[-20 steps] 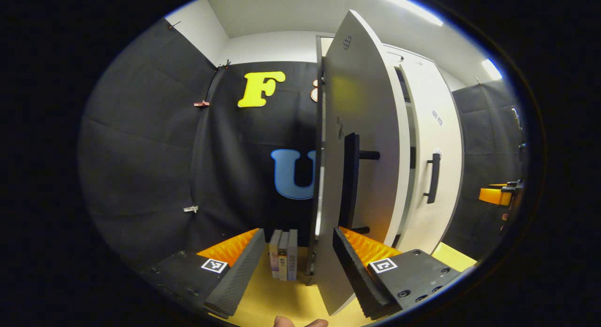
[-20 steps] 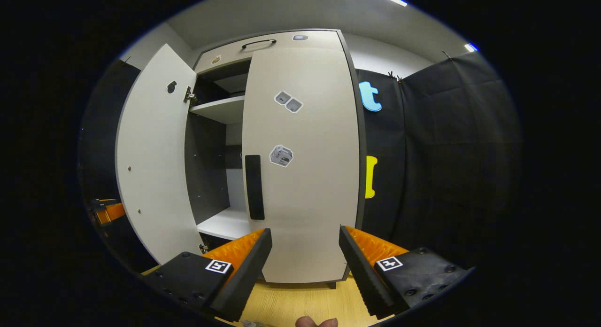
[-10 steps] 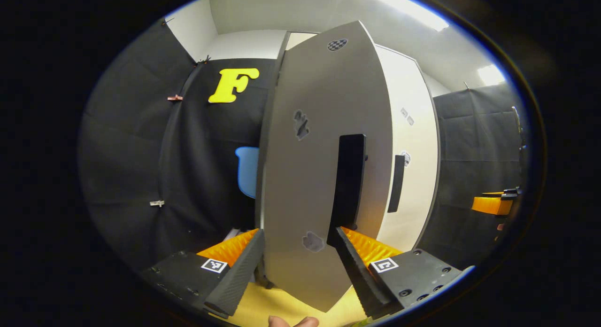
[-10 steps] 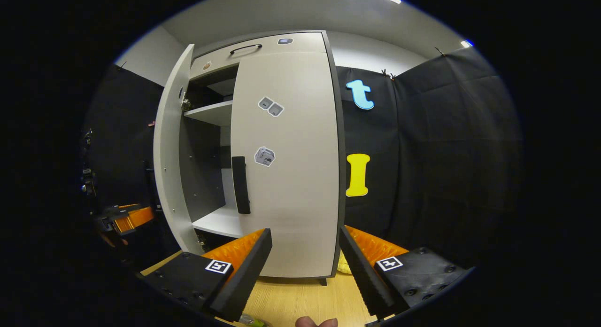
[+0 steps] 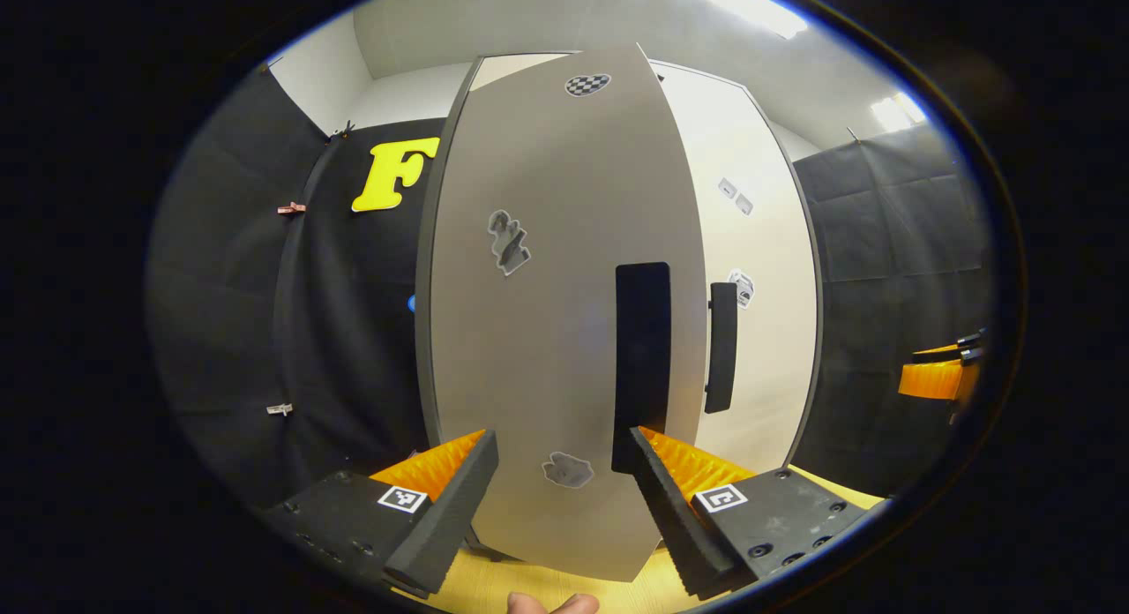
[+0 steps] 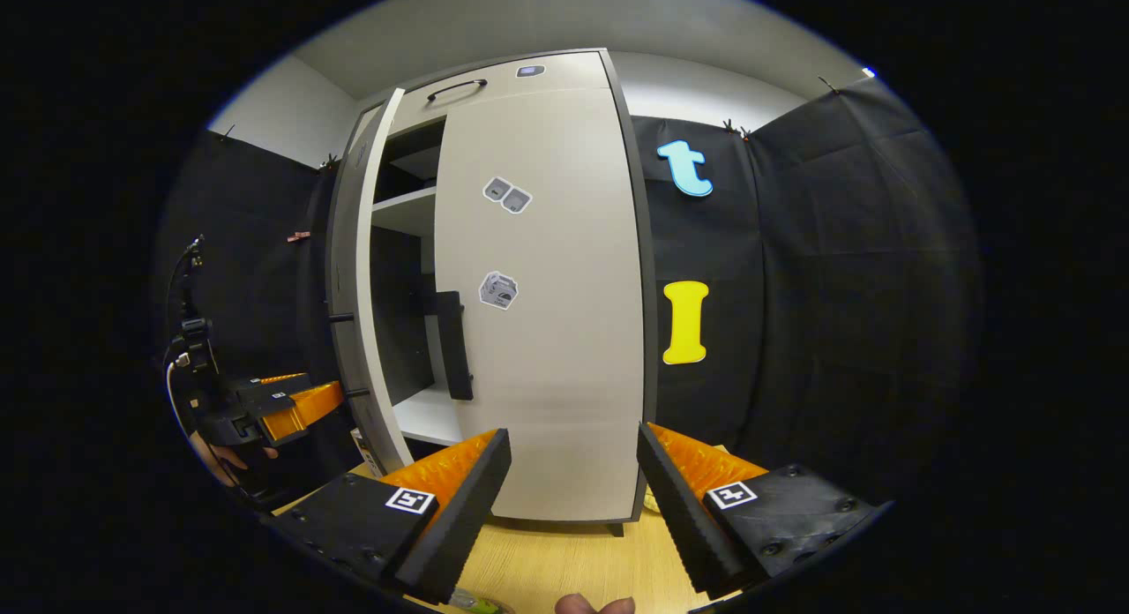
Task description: Grasp the bottle in the cabinet with the left hand and place it on the coaster, then close the right door with the right hand and the left door with the left hand.
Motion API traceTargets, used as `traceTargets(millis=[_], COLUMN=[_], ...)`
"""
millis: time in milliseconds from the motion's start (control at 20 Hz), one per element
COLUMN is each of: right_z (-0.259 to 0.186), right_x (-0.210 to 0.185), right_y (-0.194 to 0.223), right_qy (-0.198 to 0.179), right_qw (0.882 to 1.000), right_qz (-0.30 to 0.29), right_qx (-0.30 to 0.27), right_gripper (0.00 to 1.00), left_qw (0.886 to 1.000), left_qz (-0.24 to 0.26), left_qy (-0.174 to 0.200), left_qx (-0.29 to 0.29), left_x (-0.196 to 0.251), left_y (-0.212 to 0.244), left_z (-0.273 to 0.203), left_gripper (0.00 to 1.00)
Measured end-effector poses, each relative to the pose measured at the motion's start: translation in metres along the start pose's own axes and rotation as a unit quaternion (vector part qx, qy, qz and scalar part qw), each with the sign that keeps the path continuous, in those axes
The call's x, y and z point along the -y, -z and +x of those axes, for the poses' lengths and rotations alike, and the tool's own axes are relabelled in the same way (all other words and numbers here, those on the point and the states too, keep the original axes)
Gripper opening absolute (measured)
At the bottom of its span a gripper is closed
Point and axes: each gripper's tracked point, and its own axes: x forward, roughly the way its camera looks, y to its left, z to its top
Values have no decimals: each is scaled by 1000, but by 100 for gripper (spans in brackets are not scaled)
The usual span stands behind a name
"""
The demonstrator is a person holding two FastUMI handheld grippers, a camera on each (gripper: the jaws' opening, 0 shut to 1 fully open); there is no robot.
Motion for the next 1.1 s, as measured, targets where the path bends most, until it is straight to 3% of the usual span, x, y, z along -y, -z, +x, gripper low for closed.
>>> traceTargets(millis=[750, 1100], right_z=[26, 26], right_x=[14, 11], right_y=[0, -9], right_qy=[-13, -9], right_qw=[1000, 1000], right_qz=[-6, -4], right_qx=[-6, 5], right_gripper=[96, 96], left_qw=[1000, 1000], left_qz=[1, 13], left_qy=[0, -5], left_qx=[4, -4], left_x=[24, 24], left_y=[-3, -5], left_z=[58, 65], left_gripper=[92, 95])
